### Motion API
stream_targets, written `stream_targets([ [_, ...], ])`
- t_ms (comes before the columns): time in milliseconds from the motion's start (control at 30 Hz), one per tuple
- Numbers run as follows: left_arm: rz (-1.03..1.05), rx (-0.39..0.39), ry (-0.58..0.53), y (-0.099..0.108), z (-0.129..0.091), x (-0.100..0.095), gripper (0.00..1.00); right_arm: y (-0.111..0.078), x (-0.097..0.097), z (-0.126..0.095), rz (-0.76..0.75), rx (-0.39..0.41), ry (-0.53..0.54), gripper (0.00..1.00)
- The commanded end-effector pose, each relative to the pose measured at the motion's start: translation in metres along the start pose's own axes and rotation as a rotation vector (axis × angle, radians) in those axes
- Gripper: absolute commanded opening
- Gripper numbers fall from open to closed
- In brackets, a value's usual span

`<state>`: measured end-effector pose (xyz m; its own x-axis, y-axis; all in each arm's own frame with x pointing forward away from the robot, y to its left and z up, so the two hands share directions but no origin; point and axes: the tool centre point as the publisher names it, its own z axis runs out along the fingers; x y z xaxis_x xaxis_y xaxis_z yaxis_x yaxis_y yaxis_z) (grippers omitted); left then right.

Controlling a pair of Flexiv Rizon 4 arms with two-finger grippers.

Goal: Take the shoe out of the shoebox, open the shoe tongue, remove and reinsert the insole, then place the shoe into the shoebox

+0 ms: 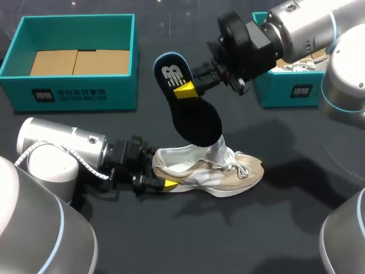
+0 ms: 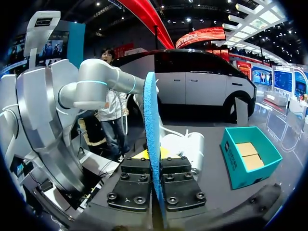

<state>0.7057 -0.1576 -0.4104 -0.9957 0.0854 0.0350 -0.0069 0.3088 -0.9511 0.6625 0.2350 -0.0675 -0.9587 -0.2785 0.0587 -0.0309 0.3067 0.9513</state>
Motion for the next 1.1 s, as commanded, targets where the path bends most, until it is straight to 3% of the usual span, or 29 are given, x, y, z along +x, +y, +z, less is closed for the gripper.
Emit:
stream_targets([
  [33, 0.000, -0.001, -0.001, 0.001, 0.000, 0.000, 0.00, -0.002, 0.006, -0.001, 0.030, -0.020, -0.024, 0.00],
  [100, 0.000, -0.001, -0.001, 0.001, 0.000, 0.000, 0.00, 0.002, 0.014, -0.010, 0.046, -0.079, -0.041, 0.00],
  [167, 0.000, -0.001, -0.001, 0.001, 0.000, 0.000, 0.00, 0.003, 0.024, -0.018, 0.107, -0.064, -0.059, 0.00],
  [367, 0.000, -0.001, -0.001, 0.001, 0.000, 0.000, 0.00, 0.001, 0.063, -0.035, 0.218, -0.150, -0.160, 0.00],
  [800, 0.000, -0.001, -0.001, 0.001, 0.000, 0.000, 0.00, -0.003, 0.064, -0.033, 0.242, -0.165, -0.154, 0.00],
  [1100, 0.000, -0.001, -0.001, 0.001, 0.000, 0.000, 0.00, -0.015, 0.098, -0.038, 0.323, -0.249, -0.165, 0.00],
])
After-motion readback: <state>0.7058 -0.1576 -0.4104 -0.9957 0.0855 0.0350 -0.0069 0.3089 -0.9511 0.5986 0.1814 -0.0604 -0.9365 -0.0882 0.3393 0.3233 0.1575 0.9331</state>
